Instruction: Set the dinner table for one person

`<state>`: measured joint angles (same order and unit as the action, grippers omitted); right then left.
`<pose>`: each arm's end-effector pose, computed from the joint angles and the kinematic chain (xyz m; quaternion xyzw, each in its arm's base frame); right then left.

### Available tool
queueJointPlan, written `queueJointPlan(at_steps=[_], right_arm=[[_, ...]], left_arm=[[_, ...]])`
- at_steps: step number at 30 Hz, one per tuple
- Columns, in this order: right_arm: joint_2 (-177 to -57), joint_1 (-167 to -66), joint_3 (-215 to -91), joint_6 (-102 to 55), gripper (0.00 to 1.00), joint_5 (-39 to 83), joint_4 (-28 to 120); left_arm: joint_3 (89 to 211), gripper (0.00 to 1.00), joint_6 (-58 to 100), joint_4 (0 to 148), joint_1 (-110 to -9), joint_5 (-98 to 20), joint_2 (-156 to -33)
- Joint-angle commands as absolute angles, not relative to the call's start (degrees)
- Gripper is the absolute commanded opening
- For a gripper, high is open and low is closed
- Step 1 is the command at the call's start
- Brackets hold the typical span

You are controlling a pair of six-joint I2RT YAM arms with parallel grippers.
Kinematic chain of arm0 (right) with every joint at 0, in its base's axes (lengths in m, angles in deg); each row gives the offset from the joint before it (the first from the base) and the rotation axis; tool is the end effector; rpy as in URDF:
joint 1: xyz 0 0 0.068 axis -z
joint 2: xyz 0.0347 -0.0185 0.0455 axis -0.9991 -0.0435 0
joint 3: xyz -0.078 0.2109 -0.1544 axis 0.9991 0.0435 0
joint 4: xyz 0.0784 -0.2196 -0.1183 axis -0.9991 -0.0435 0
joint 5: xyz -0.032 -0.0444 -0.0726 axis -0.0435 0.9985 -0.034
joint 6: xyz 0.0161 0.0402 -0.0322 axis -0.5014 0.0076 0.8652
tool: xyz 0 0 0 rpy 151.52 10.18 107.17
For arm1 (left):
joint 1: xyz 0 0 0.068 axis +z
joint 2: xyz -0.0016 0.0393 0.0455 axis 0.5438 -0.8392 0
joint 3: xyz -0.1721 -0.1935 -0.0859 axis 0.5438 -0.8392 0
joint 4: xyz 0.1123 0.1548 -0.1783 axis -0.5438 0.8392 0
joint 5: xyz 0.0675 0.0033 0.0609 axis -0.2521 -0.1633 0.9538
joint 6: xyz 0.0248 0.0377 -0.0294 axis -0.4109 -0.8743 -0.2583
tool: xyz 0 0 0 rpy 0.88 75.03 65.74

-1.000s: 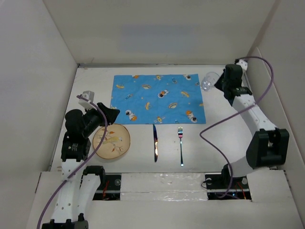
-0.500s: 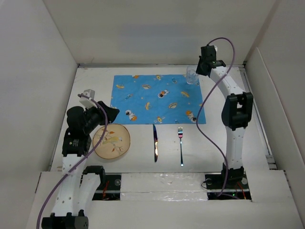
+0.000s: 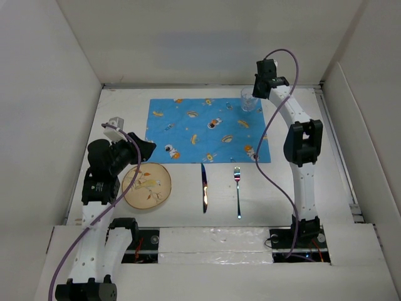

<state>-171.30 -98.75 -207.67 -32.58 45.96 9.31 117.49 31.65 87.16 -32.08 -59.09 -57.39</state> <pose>0.5294 0.0952 0.2624 0.0922 0.9031 -0.0295 0.4185 0.1607 -0.0145 0.3259 0.0066 0.7571 -0.3004 0.5801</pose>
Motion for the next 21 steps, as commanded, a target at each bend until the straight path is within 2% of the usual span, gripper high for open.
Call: queueJointPlan(at_steps=[1, 9, 11, 13, 14, 16, 17, 21], right_arm=[[-170.61, -97.97, -206.98, -32.39, 0.00, 45.33, 12.22], [-172.82, -96.92, -206.46, -32.03, 0.02, 44.63, 12.31], [-171.76, -96.91, -203.83, -31.95, 0.15, 44.45, 14.05], [-171.24, -96.91, -202.77, -32.12, 0.23, 43.67, 14.50], [-170.54, -96.91, -201.98, -32.12, 0.32, 43.05, 14.94], [-169.48, -96.38, -200.75, -32.30, 0.39, 42.96, 15.91], [-168.95, -96.38, -200.48, -32.30, 0.45, 42.00, 16.35], [-164.75, -96.38, -199.87, -32.39, 0.54, 40.06, 16.35]], left_arm=[[118.24, 0.35, 30.72, 84.92, -31.80, -59.87, -57.83], [118.15, 0.35, 30.72, 84.92, -31.80, -59.25, -57.39], [118.33, 0.35, 30.81, 84.84, -31.80, -58.99, -57.65], [118.15, 0.35, 30.90, 84.57, -31.80, -59.34, -57.65], [118.15, 0.35, 30.90, 84.40, -31.80, -59.34, -57.65], [118.24, 0.35, 30.99, 84.66, -31.80, -58.82, -57.83], [118.24, 0.35, 30.81, 84.66, -31.80, -58.99, -57.83], [117.97, 0.35, 31.08, 84.66, -31.80, -58.02, -56.60]])
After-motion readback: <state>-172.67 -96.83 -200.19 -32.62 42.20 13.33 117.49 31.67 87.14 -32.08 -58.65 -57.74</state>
